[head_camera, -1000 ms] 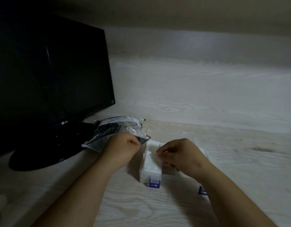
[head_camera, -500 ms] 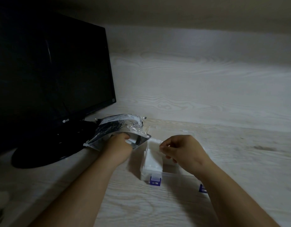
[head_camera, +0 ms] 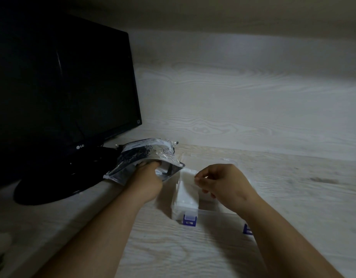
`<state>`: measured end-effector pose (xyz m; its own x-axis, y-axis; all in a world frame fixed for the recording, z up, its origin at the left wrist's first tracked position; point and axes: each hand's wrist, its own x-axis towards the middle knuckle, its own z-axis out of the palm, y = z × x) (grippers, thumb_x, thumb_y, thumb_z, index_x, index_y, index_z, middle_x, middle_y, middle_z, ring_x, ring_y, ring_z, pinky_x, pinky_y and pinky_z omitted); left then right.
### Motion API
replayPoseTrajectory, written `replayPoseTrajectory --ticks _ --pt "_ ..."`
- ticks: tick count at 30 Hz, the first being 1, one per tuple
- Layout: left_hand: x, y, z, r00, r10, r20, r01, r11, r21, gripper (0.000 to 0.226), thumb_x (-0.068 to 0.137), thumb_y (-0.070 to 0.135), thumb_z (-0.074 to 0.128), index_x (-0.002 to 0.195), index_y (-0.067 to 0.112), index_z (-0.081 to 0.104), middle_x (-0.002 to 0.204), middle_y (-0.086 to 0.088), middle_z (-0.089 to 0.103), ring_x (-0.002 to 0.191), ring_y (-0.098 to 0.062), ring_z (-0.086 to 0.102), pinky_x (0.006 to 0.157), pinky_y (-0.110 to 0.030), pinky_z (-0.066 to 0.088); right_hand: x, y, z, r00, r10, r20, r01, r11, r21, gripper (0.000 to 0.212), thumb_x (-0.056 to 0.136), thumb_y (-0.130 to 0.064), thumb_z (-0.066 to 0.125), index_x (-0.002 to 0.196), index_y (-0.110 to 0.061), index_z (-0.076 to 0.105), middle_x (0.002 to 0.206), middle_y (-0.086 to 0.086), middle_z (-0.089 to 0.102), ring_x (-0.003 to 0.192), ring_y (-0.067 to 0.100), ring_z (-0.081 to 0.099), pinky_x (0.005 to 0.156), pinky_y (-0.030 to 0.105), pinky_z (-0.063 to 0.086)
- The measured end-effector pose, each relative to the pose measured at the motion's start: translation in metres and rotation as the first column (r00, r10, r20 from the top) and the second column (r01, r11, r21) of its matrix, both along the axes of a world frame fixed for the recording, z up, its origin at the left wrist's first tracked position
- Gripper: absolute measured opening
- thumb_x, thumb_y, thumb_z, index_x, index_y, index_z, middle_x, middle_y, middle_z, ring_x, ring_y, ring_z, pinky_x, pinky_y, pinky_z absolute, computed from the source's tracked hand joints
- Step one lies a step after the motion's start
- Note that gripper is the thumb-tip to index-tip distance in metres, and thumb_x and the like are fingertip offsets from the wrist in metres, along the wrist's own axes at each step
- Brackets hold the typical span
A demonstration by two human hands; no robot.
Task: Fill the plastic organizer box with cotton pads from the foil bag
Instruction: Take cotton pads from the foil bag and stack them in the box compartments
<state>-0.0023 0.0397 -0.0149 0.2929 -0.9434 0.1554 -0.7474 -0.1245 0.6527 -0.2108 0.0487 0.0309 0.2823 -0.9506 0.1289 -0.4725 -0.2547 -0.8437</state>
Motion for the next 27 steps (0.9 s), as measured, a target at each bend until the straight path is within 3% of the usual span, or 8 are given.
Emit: replayPoseTrajectory --ticks 7,11,17,23,27 --pt "0.000 -0.002 -0.004 0.999 -0.004 0.046 0.005 1.000 -0.025 0.063 0.077 0.002 0.051 0.138 0.020 0.051 0.147 -0.005 0.043 0.134 -0.025 0.042 0.112 -0.034 0.035 0.000 0.000 0.000 0.999 0.007 -0.034 -0.008 1.000 -0.019 0.007 0.086 -0.020 0.070 0.081 -0.018 0.075 0.059 -0.007 0.066 0.044 -0.003 0.053 0.050 0.010 0.043" --pt "-0.004 0.002 -0.002 0.971 0.036 0.237 -0.017 0.996 -0.084 0.051 0.078 0.004 0.055 0.125 0.024 0.063 0.133 -0.006 0.050 0.123 -0.026 0.049 0.106 -0.029 0.038 0.000 -0.001 0.000 0.999 0.008 -0.032 -0.009 1.000 -0.016 0.007 0.086 -0.021 0.071 0.081 -0.018 0.075 0.060 -0.006 0.066 0.045 -0.004 0.054 0.050 0.011 0.044" --pt "-0.007 0.005 0.000 0.865 -0.067 0.497 0.093 0.995 -0.026 0.046 0.080 0.008 0.050 0.121 0.024 0.064 0.135 -0.001 0.045 0.126 -0.025 0.041 0.108 -0.031 0.034 -0.001 -0.001 -0.001 0.999 0.007 -0.045 -0.008 1.000 -0.020 0.008 0.086 -0.023 0.071 0.079 -0.021 0.074 0.059 -0.007 0.067 0.047 -0.003 0.055 0.052 0.013 0.045" --pt "-0.010 0.006 -0.004 0.803 -0.184 0.567 0.126 0.982 0.140 0.059 0.091 0.012 0.042 0.147 0.029 0.035 0.159 0.000 0.018 0.142 -0.028 0.023 0.116 -0.038 0.021 0.000 0.000 -0.001 0.999 0.007 -0.038 -0.008 1.000 -0.013 0.009 0.086 -0.022 0.071 0.079 -0.020 0.074 0.057 -0.008 0.065 0.044 -0.003 0.053 0.049 0.011 0.043" --pt "-0.008 0.006 -0.003 0.798 -0.194 0.571 0.095 0.976 0.198 0.061 0.093 0.018 0.042 0.150 0.035 0.027 0.162 -0.001 0.009 0.145 -0.029 0.015 0.118 -0.042 0.018 0.000 -0.001 -0.002 0.999 0.008 -0.039 -0.008 1.000 -0.013 0.008 0.086 -0.022 0.071 0.079 -0.020 0.074 0.055 -0.010 0.064 0.045 -0.003 0.054 0.049 0.011 0.043"
